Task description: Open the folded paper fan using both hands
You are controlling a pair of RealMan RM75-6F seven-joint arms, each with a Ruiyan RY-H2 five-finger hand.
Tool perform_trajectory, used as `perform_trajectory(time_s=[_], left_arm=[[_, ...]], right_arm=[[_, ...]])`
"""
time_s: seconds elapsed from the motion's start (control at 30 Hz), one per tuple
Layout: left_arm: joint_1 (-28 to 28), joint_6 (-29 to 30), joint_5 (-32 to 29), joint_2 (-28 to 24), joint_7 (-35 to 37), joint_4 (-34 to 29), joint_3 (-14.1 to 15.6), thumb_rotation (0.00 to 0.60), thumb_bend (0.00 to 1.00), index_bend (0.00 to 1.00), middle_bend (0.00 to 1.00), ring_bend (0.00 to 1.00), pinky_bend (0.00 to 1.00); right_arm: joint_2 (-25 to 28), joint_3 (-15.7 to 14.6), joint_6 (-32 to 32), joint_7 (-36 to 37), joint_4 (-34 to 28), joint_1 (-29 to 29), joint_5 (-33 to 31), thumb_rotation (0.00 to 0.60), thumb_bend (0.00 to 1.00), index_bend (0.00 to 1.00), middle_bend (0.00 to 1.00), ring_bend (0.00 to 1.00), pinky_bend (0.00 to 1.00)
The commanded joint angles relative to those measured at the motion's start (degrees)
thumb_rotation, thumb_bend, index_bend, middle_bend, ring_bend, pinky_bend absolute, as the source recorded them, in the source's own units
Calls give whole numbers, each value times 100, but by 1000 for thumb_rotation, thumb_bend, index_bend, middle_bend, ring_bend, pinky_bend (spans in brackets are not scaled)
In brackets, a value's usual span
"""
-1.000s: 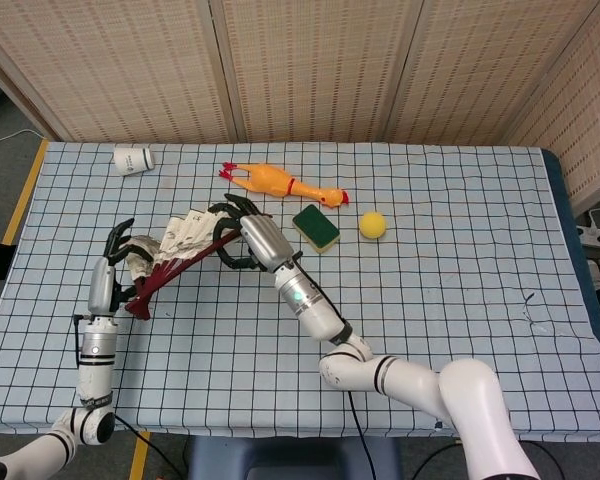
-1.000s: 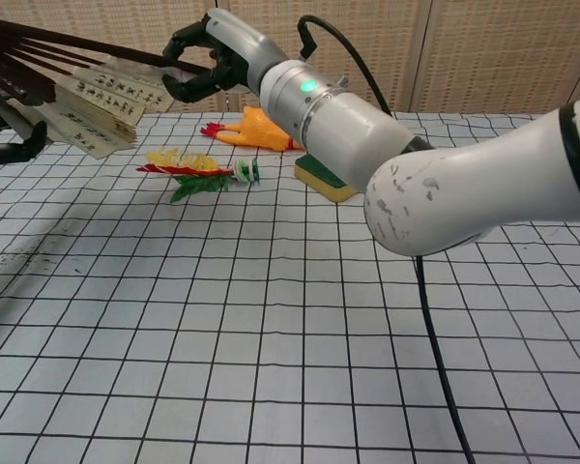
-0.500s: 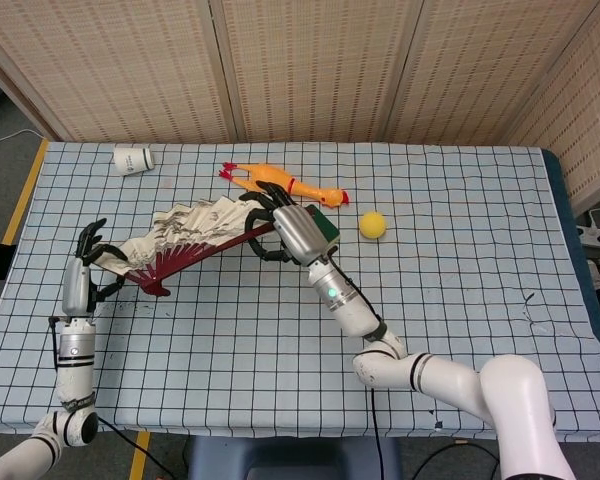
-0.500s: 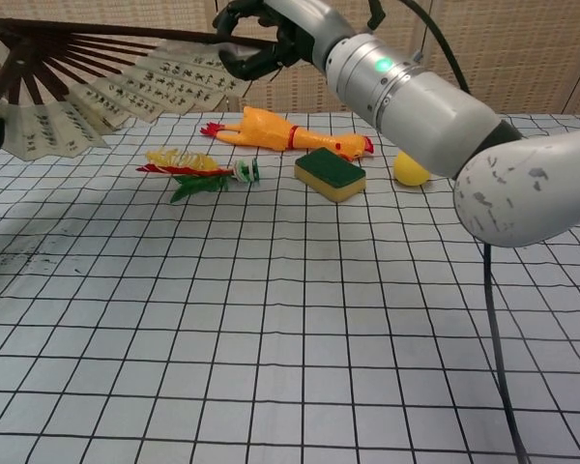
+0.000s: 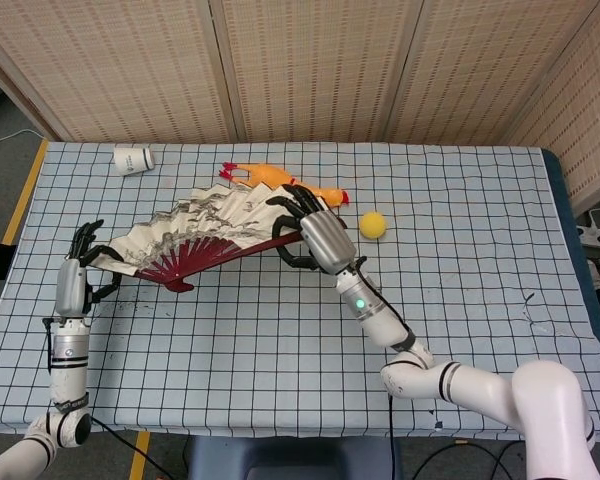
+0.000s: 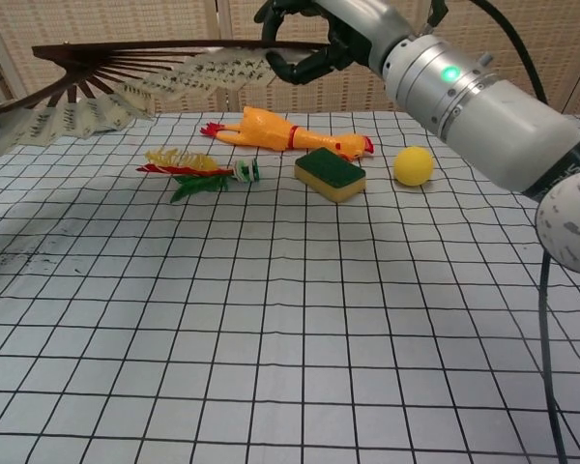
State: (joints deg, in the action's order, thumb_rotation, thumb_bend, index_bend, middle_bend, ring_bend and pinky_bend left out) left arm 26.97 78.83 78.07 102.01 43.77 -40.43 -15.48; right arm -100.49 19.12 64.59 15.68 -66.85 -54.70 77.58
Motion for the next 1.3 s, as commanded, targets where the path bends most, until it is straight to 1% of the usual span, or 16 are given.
perform_trajectory(time_s=[0.03,0.27,0.4,0.63,0.73,0.83,0.93,1.03,1.07,1.1,1.13,1.17,1.2,1.23,1.27,1.3], left_arm=[[-17,-8,-18,23,57,97,0,600,529,569,96,0,170],[-12,-64,-54,66,177,323,-14,600,529,547,97,0,170],[-17,-51,-74,75,210,407,-31,600,530,531,97,0,170],[-83,22,-37,100,163,536,36,600,528,503,96,0,168],[-114,167,66,192,-107,809,146,600,529,493,96,0,166],[-152,336,244,355,-429,1241,340,600,528,473,95,0,164],[-178,175,391,415,-694,1519,570,600,529,415,66,0,161],[-191,51,446,409,-775,1580,669,600,528,374,46,0,159],[-215,-93,482,404,-825,1613,757,600,527,351,34,0,159],[-246,-207,529,414,-894,1682,850,600,526,327,20,0,158],[-255,-266,568,428,-976,1780,912,600,526,308,10,0,158],[-258,-329,594,434,-1039,1850,959,600,527,281,1,0,157],[-261,-410,617,434,-1093,1914,1004,600,527,249,0,0,155],[-262,-467,626,428,-1107,1941,1028,600,528,229,0,0,154],[-267,-540,636,412,-1106,1953,1057,600,526,186,0,0,152],[-274,-668,650,374,-1095,1944,1101,600,521,137,0,0,151]], right_arm=[[57,-132,285,-225,-49,171,176,600,515,812,183,0,43],[36,-279,700,-336,33,434,372,600,514,800,183,0,43],[-23,-382,863,-365,168,559,479,600,515,797,183,0,43],[-186,-567,1109,-383,453,778,635,600,514,797,183,0,43],[-240,-653,1164,-315,556,867,695,600,515,788,183,0,43],[-336,-742,1226,-266,738,941,773,600,515,778,183,0,43],[-476,-820,1175,-168,982,981,791,600,515,774,183,0,43],[-549,-867,1110,-110,1111,1000,791,600,515,764,183,0,43],[-610,-949,1028,-96,1221,1033,795,600,515,751,183,0,43],[-606,-1136,882,-131,1303,1090,843,600,515,719,183,0,43],[-539,-1270,738,-172,1304,1137,870,600,515,665,176,0,44],[-479,-1339,648,-265,1279,1173,868,600,514,601,160,0,43],[-411,-1413,590,-424,1252,1217,885,600,514,506,134,0,40],[-372,-1462,566,-540,1250,1247,906,600,514,434,113,0,38],[-343,-1502,534,-663,1263,1274,916,600,514,316,80,0,30],[-304,-1547,455,-845,1279,1297,913,600,506,177,44,0,17]])
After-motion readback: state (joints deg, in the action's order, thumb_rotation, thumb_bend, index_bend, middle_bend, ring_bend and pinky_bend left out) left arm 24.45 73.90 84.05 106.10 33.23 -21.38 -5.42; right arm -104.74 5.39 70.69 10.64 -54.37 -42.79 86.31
